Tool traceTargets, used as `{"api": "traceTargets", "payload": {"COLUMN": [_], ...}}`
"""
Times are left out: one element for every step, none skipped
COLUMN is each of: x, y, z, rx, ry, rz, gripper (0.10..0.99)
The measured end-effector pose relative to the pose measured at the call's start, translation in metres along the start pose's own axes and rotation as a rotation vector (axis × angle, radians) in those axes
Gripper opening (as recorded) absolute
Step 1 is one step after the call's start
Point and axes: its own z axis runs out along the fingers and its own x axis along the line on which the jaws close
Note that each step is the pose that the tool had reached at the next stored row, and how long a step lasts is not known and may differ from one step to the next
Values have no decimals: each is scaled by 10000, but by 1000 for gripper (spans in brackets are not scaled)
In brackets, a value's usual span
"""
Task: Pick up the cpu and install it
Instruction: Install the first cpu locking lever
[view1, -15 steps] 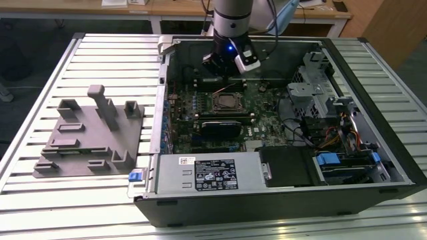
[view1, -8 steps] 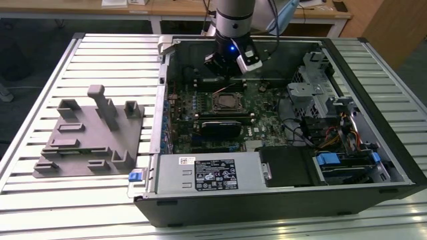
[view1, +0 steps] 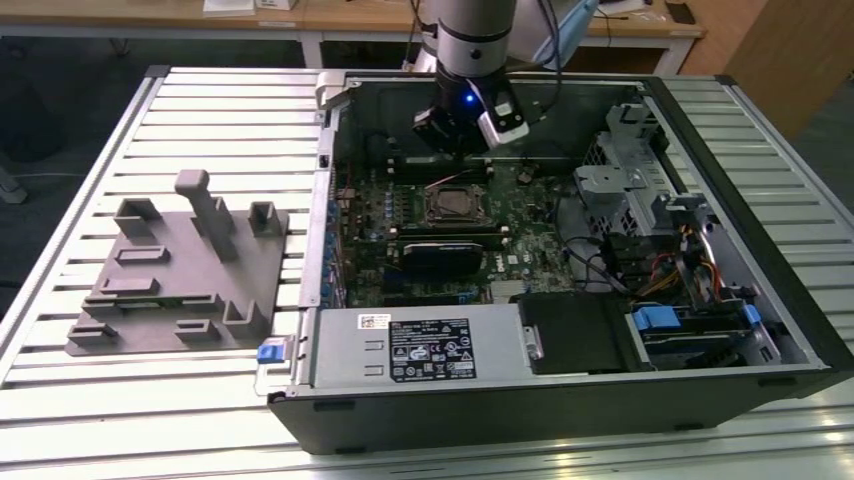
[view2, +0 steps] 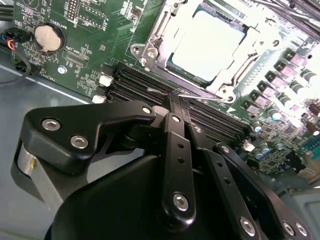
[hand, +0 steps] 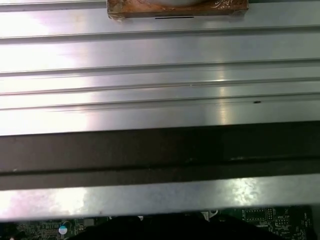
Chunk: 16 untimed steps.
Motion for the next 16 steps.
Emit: {"api": "traceTargets", "payload": {"x": [-7,-13,-19,-25,-30,-35,-39,-42,-45,-48,-52,-56,-62,-67,-72,-75], "y": [0,0,0,0,-1,-1,-2,-3,-3,-4,-5,-5,-6,-7,-8,-8], "z": [5,10,17,24,31,40,50,60,70,80,90,99,109,119,131,142], "rx": [0,1,0,0,1,1,1,1,1,1,1,0,1,2,1,2], "ry": [0,0,0,0,0,1,0,0,0,0,0,0,0,0,0,1], "rz": [0,-1,-1,-1,-1,0,0,0,0,-1,0,0,0,0,0,0], "gripper": [106,106,106,106,106,106,106,106,106,106,106,106,106,106,106,106]}}
